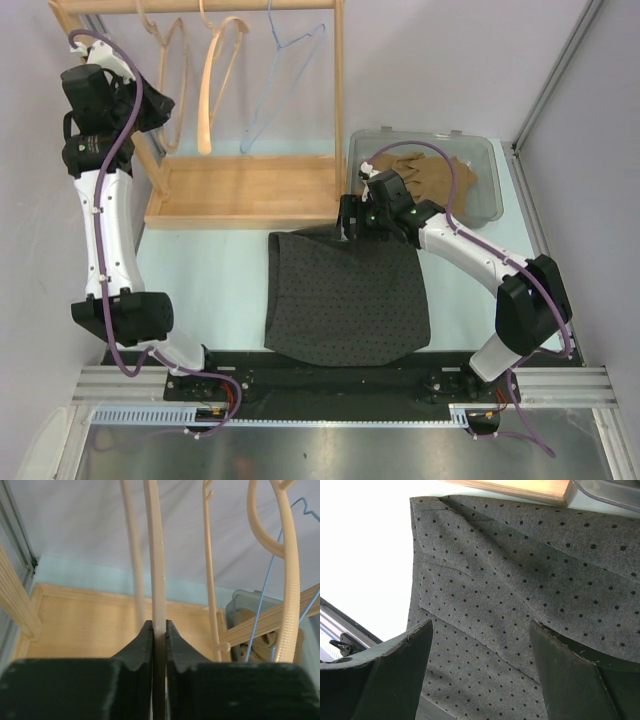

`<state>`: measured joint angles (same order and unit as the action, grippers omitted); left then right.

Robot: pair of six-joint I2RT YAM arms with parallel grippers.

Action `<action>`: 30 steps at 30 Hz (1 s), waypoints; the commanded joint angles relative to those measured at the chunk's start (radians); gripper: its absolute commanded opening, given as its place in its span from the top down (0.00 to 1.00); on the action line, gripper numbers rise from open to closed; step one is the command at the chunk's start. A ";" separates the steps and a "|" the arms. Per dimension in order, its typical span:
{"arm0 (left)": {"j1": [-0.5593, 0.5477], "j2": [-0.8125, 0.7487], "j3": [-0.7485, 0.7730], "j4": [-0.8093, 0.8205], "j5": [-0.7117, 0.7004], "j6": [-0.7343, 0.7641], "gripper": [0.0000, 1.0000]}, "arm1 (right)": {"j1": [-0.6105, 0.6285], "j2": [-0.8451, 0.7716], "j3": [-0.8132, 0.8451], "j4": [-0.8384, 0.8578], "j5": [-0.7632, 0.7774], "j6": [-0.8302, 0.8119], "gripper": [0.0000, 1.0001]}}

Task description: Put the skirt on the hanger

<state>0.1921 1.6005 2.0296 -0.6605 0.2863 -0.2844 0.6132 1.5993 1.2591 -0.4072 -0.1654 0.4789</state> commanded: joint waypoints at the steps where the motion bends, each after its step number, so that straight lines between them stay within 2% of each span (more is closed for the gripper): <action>1: 0.009 -0.037 0.075 0.009 0.025 0.027 0.96 | -0.003 0.004 0.040 0.010 0.009 0.012 0.18; 2: 0.007 -0.040 0.083 0.007 0.021 0.028 1.00 | -0.003 0.002 0.042 0.011 0.007 0.009 0.18; 12: 0.007 -0.091 0.147 0.003 0.024 0.031 1.00 | -0.007 -0.021 0.040 -0.002 0.003 -0.003 0.18; 15: 0.007 -0.140 0.121 -0.021 0.011 0.042 1.00 | -0.009 -0.035 0.040 -0.010 0.000 -0.005 0.19; 20: 0.006 -0.281 -0.080 -0.037 -0.022 0.030 1.00 | -0.006 -0.076 0.040 -0.019 0.006 -0.032 0.10; 22: 0.006 -0.370 -0.190 -0.054 -0.061 0.024 1.00 | -0.006 -0.097 0.040 -0.021 0.004 -0.043 0.01; 28: 0.006 -0.611 -0.522 -0.088 -0.133 0.004 1.00 | -0.003 -0.134 0.040 -0.064 -0.014 -0.056 0.00; 30: 0.006 -0.704 -0.590 -0.109 -0.151 -0.002 1.00 | -0.001 -0.150 0.040 -0.077 -0.028 -0.051 0.00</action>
<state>0.1928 1.0115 1.5555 -0.7479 0.1894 -0.2653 0.6094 1.5013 1.2591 -0.4522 -0.1677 0.4431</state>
